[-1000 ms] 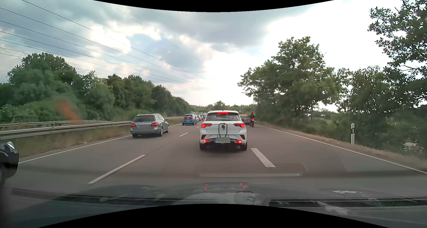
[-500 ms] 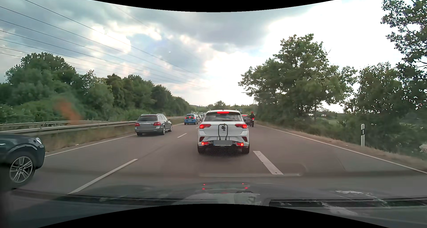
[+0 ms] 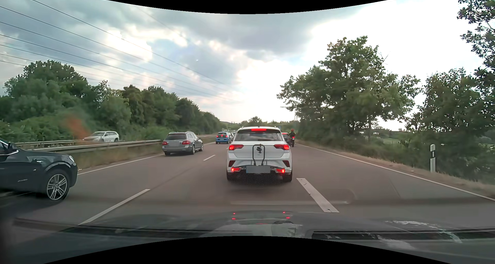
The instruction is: Follow the waypoints while adhering to traffic rules and regulations
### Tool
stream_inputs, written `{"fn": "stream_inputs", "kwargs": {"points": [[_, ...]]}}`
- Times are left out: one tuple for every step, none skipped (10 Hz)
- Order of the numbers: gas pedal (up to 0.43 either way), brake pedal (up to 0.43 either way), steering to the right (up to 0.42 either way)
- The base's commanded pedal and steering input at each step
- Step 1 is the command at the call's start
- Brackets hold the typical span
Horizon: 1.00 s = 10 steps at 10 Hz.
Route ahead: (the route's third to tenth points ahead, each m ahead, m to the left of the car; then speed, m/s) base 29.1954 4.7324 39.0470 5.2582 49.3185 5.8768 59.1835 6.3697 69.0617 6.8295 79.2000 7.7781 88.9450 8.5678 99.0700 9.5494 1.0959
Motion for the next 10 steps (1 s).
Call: {"fn": "stream_inputs", "kwargs": {"points": [[0.000,0.146,-0.013],[0.000,0.152,-0.013],[0.000,0.159,-0.013],[0.000,0.165,-0.013],[0.000,0.171,-0.013],[0.000,0.183,-0.013],[0.000,0.189,-0.013],[0.000,0.201,-0.013],[0.000,0.201,-0.013],[0.000,0.201,-0.013]]}}
